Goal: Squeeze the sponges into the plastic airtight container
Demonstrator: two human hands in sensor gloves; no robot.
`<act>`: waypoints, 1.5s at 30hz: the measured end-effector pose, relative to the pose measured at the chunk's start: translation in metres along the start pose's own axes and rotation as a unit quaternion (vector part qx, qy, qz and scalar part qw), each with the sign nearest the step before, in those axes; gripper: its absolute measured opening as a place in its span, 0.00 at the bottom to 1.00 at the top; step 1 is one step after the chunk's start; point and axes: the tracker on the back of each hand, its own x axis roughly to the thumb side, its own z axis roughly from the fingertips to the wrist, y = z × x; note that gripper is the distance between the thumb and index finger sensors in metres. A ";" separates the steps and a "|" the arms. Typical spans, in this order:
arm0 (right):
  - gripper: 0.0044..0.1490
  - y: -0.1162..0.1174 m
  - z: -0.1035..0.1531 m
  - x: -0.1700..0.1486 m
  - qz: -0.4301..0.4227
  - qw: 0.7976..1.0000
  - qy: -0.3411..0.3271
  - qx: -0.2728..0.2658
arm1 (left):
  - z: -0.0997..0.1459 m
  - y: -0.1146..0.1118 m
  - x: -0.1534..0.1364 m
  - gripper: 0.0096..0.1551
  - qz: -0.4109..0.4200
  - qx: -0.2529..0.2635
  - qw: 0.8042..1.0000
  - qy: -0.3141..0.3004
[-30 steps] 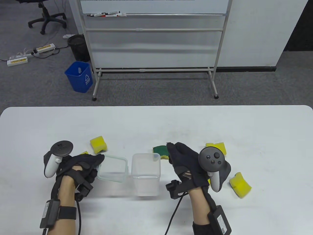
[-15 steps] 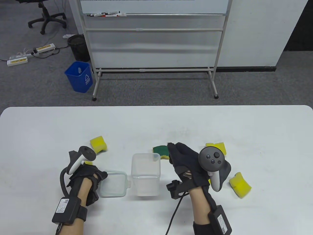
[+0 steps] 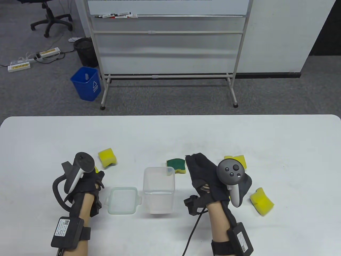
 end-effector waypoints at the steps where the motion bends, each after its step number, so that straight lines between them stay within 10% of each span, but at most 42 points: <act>1: 0.43 0.000 -0.001 -0.002 0.000 1.000 0.003 0.000 | -0.003 -0.004 -0.003 0.33 -0.010 0.003 1.000 -0.001; 9: 0.44 0.000 -0.003 -0.005 -0.006 1.000 0.005 0.004 | -0.022 -0.048 -0.020 0.42 -0.060 -0.061 0.996 -0.007; 17: 0.44 0.001 -0.003 -0.006 0.000 1.000 0.004 0.008 | -0.025 -0.063 -0.019 0.35 -0.088 0.008 0.996 -0.012; 33: 0.44 0.000 -0.001 -0.003 -0.010 1.000 -0.006 -0.003 | -0.006 -0.005 -0.019 0.27 0.077 0.093 0.993 -0.012; 45: 0.45 0.008 0.019 0.030 -0.055 0.992 -0.112 -0.014 | 0.065 0.050 0.062 0.27 0.378 0.043 0.891 -0.250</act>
